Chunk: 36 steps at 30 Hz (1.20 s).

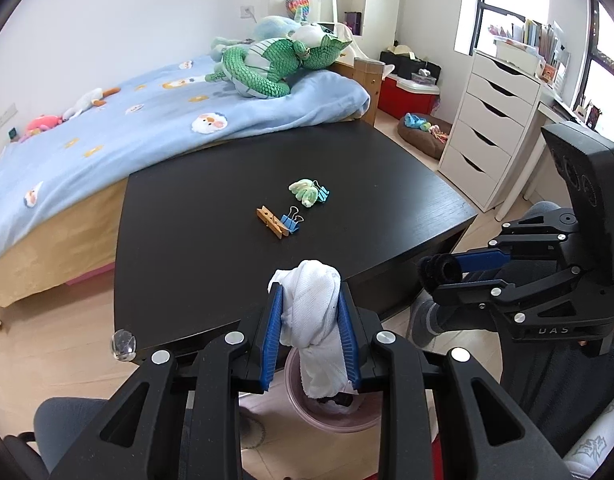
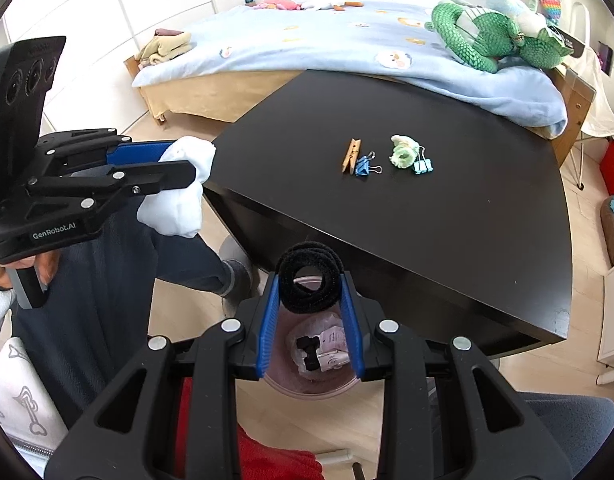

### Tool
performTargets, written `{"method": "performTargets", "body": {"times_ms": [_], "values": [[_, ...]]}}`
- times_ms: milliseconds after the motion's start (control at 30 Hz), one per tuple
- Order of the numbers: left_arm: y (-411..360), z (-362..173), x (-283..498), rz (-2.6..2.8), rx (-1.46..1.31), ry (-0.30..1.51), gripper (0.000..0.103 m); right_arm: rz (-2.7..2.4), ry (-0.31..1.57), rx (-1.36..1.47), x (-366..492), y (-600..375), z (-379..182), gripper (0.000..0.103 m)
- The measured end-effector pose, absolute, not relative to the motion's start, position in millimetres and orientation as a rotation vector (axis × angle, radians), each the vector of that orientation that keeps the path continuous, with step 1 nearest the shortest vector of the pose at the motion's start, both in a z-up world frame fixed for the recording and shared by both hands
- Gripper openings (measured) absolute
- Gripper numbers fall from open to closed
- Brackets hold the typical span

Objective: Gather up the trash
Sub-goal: 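Release the hair tie over the wastebasket with the right tool while the left carries socks, then lower the white sock bundle into the wastebasket and open the left tool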

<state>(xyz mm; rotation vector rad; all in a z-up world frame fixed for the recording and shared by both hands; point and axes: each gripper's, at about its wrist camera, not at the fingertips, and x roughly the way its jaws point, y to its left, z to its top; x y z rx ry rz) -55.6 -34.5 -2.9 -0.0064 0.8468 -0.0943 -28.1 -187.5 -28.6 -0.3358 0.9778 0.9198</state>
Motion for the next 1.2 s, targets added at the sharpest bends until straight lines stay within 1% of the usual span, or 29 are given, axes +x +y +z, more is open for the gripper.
{"method": "performTargets", "body": {"times_ms": [67, 100, 133, 167, 233, 267, 567, 933, 1200], "values": [[-33, -2, -56, -0.092, -0.007, 0.845, 0.027, 0.937, 0.974, -0.335, -29, -185, -28, 0.034], [-33, -2, -57, -0.092, -0.008, 0.845, 0.027, 0.939, 0.974, -0.338, -30, -184, -28, 0.04], [-32, -1, -57, -0.092, -0.009, 0.844, 0.027, 0.938, 0.974, -0.34, -30, -183, -28, 0.063], [-32, -1, -57, -0.09, -0.009, 0.842, 0.027, 0.93, 0.967, -0.341, -30, -183, -29, 0.083], [-31, -1, -57, -0.089, -0.01, 0.841, 0.027, 0.926, 0.957, -0.324, -28, -185, -28, 0.088], [-31, -1, -57, -0.09, -0.011, 0.841, 0.027, 0.922, 0.963, -0.319, -27, -186, -29, 0.092], [-34, -1, -58, -0.107, -0.013, 0.842, 0.027, 0.863, 0.959, -0.271, -19, -196, -27, 0.1], [-47, 2, -59, -0.156, 0.002, 0.835, 0.027, 0.783, 0.936, -0.249, -14, -212, -15, 0.1], [-59, -6, -56, -0.185, 0.015, 0.864, 0.027, 0.707, 0.916, -0.224, -8, -231, -7, 0.1]]}}
